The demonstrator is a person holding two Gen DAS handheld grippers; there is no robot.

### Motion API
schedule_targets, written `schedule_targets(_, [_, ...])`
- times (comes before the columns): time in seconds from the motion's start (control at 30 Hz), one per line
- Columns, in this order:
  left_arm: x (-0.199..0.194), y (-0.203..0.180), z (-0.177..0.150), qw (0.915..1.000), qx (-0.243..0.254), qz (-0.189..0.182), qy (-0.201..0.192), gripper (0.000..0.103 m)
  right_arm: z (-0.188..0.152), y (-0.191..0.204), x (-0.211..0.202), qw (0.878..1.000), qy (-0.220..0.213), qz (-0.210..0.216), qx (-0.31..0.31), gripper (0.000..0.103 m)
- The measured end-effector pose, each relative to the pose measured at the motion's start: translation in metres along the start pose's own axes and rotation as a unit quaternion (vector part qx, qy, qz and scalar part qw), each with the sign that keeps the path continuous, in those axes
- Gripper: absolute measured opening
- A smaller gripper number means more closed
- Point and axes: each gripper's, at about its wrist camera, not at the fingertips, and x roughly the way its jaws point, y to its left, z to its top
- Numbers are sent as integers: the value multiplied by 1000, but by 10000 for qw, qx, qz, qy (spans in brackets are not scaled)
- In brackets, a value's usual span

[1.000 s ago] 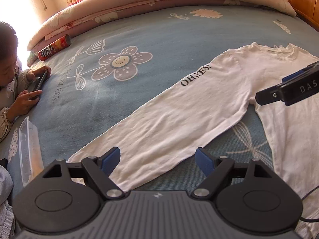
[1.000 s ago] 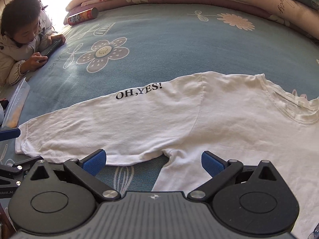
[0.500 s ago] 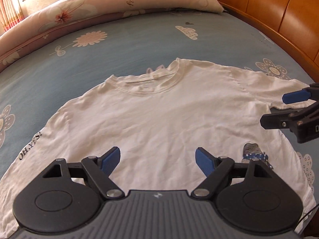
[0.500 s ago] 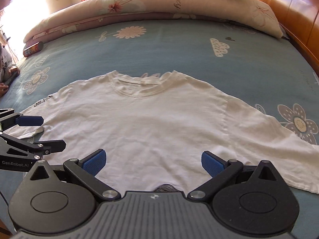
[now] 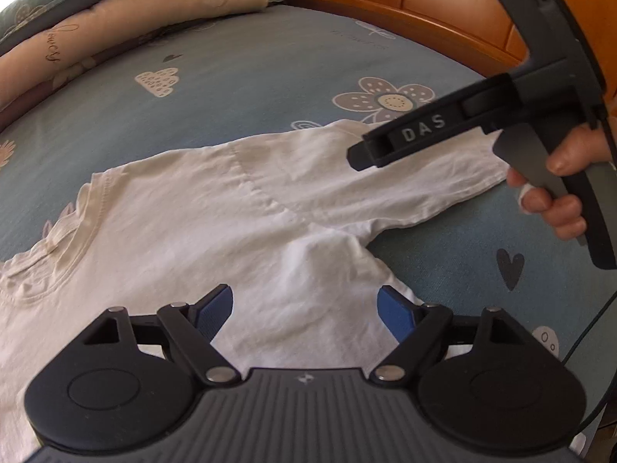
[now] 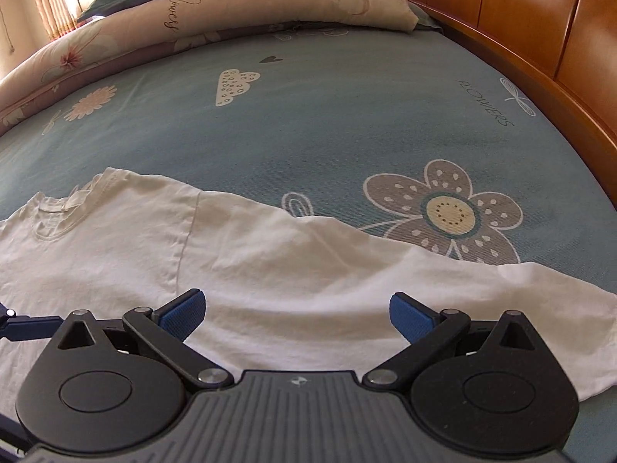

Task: Fold clothes

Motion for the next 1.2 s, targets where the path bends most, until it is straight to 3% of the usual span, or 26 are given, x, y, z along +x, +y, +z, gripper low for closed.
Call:
schedule_targets(0.13, [25, -5, 0, 9998, 57, -118, 179, 82, 1, -16, 36, 9991, 167, -377, 137, 103])
schedule_targets(0.33, [29, 0, 4, 9997, -4, -178, 174, 83, 23, -33, 67, 9996, 0, -276, -39, 103])
schedule_targets(0.47, [16, 4, 28, 9994, 116, -320, 11, 83, 24, -50, 34, 9995, -29, -254, 207, 103])
schedule_targets(0.6, [16, 0, 62, 9963, 290, -775, -233, 83, -11, -77, -6, 9976, -130, -586, 354, 103])
schedule_targets(0.8, [63, -25, 95, 9868, 279, -1531, -442, 83, -27, -115, 21, 9948, -34, -933, 416, 103])
schedule_targets(0.9, [97, -35, 105, 9849, 177, -1701, -255, 83, -19, -127, 35, 9943, -221, -998, 320, 103])
schedule_targets(1.0, [101, -34, 111, 9848, 92, -1718, -224, 83, -11, -136, 34, 9946, -152, -978, 310, 103])
schedule_targets(1.2, [110, -33, 124, 9844, -77, -1753, -160, 83, -32, -150, -5, 9934, -142, -1044, 453, 103])
